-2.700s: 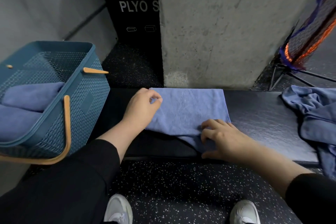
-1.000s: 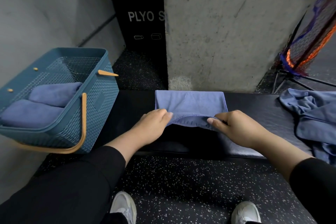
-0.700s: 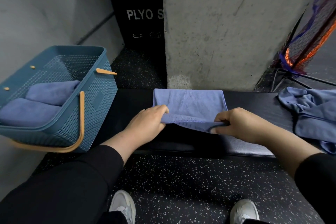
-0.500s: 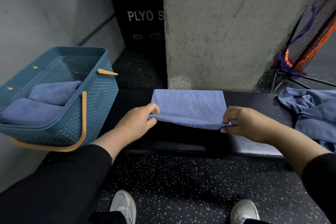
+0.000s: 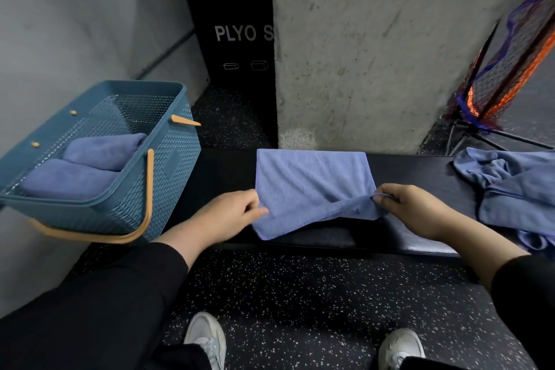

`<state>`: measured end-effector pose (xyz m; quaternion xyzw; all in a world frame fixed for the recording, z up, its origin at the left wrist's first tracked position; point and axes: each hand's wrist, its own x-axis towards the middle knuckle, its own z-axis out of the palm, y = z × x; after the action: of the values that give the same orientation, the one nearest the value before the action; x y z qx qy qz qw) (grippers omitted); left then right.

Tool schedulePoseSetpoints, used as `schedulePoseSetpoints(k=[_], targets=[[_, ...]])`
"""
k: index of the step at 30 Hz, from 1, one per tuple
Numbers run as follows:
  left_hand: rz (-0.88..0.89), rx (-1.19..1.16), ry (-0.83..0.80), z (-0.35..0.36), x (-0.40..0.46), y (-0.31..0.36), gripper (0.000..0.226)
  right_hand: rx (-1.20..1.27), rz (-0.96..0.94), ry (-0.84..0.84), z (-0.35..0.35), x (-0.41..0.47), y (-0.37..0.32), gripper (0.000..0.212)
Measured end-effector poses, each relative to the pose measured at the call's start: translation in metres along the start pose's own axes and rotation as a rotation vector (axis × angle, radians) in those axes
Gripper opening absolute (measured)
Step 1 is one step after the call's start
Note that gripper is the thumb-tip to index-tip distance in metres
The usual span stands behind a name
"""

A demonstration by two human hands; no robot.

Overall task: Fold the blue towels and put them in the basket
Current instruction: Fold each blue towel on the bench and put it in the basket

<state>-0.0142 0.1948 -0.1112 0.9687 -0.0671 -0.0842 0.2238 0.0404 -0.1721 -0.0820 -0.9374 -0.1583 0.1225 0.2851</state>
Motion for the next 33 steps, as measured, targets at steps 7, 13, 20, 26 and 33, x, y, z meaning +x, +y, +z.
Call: schedulePoseSetpoints(k=[7, 13, 20, 26, 33], targets=[[0.277, 0.358, -0.045, 0.024, -0.003, 0.007, 0.055, -0.039, 0.012, -0.023, 0.009, 0.002, 0.000, 0.032], [0.302, 0.251, -0.068, 0.018, 0.001, -0.004, 0.017, -0.046, 0.028, -0.027, 0.008, 0.006, 0.003, 0.033], [0.026, -0.012, -0.042, 0.011, -0.002, 0.004, 0.028, -0.046, 0.054, -0.037, 0.008, 0.007, 0.000, 0.035], [-0.027, -0.240, -0.303, -0.009, -0.011, 0.014, 0.049, -0.080, 0.097, -0.263, -0.010, -0.003, -0.015, 0.032], [0.041, -0.303, -0.131, -0.015, 0.002, 0.018, 0.042, -0.132, 0.037, 0.002, -0.020, 0.011, -0.021, 0.040]])
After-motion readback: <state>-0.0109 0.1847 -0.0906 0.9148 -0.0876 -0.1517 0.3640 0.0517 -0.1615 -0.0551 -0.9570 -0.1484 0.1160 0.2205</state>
